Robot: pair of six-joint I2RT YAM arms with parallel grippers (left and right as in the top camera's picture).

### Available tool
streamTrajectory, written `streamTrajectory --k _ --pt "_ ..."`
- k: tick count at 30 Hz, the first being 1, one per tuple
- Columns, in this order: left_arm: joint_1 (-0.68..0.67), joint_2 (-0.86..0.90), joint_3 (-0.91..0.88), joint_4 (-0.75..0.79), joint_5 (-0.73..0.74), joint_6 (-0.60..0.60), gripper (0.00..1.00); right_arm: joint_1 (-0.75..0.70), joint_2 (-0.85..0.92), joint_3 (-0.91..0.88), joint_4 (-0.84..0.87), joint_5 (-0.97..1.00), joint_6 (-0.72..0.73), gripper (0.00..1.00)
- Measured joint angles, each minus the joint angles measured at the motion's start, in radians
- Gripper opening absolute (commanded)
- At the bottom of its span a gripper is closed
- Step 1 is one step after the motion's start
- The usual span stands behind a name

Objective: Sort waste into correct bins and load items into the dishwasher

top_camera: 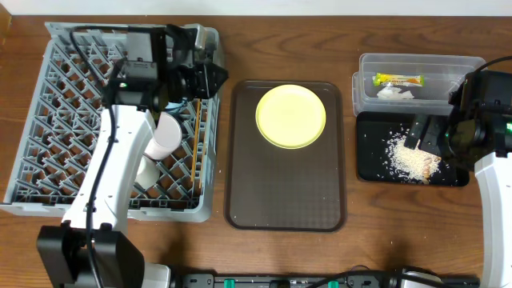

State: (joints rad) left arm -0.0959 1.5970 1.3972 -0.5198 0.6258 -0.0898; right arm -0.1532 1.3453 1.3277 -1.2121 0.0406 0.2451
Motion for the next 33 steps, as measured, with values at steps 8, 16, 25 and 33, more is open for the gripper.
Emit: streamTrajectory --k 8,16,25,33 --pt "-0.225 0.000 0.000 0.000 -0.275 0.037 0.55 0.000 0.000 0.000 -0.001 0.000 0.000 0.99" --pt "-0.510 0.078 0.000 0.017 -0.517 0.143 0.64 0.000 0.000 0.000 -0.006 0.000 0.000 0.99" --pt "-0.677 0.306 0.000 0.103 -0.669 0.245 0.66 0.000 0.000 0.000 -0.008 0.000 0.000 0.99" --pt "-0.717 0.439 0.000 0.136 -0.727 0.287 0.65 0.000 0.000 0.000 -0.008 0.000 0.000 0.99"
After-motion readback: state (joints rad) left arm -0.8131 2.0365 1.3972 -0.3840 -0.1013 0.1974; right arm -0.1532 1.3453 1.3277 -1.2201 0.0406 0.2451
